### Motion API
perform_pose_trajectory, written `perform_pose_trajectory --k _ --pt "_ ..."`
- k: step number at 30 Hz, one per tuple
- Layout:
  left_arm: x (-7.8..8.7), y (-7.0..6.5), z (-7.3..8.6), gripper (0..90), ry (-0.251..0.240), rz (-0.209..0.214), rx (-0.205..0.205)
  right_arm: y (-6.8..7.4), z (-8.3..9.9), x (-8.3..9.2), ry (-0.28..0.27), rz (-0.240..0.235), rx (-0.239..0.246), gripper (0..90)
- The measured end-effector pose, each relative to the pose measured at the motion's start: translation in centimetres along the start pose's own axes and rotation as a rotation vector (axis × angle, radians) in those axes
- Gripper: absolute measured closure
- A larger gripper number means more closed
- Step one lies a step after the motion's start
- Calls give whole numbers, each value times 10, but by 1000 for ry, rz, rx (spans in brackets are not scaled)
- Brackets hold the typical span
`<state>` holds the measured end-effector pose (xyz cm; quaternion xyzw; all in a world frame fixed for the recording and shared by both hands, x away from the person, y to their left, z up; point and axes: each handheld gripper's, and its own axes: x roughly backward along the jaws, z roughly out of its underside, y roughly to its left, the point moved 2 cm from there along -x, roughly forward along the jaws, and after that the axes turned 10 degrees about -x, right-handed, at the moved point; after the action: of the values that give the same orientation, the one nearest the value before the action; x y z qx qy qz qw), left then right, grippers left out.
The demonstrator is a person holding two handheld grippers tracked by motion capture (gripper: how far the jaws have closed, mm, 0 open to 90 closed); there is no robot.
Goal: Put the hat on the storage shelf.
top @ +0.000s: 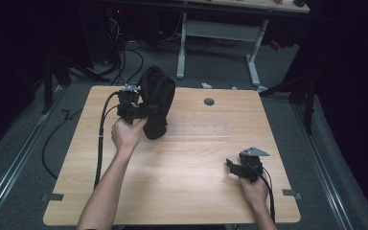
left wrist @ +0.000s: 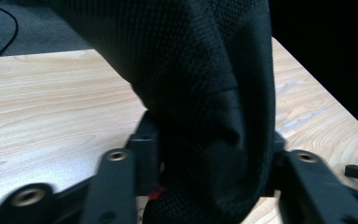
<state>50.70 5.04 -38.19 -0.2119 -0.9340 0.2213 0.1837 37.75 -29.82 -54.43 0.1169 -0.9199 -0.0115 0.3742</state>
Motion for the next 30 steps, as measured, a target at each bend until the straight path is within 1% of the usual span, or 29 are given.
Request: perform_pose_trajectory --k 5,7,10,13,15,16,22,29,30 --pt "7 0 -3 404 -5 19 -3 0 0 0 1 1 -1 384" --pt "9 0 -4 388 -8 25 1 0 0 0 1 1 -1 384" --pt "13 1 -4 361 -14 33 -12 0 0 0 1 1 -1 383" --pt "17 2 -4 342 -16 47 -5 0 0 0 1 0 -1 383" --pt "20 3 -2 316 -21 39 -14 0 0 0 0 0 0 383" --pt "22 4 -2 303 -26 37 -29 0 0 0 1 1 -1 383" --pt "33 6 -1 284 -39 51 -45 0 0 0 1 1 -1 383" --pt "45 9 2 284 -52 69 -43 0 0 0 1 1 -2 383" --pt "47 10 3 285 -48 70 -51 0 0 0 1 1 -2 382"
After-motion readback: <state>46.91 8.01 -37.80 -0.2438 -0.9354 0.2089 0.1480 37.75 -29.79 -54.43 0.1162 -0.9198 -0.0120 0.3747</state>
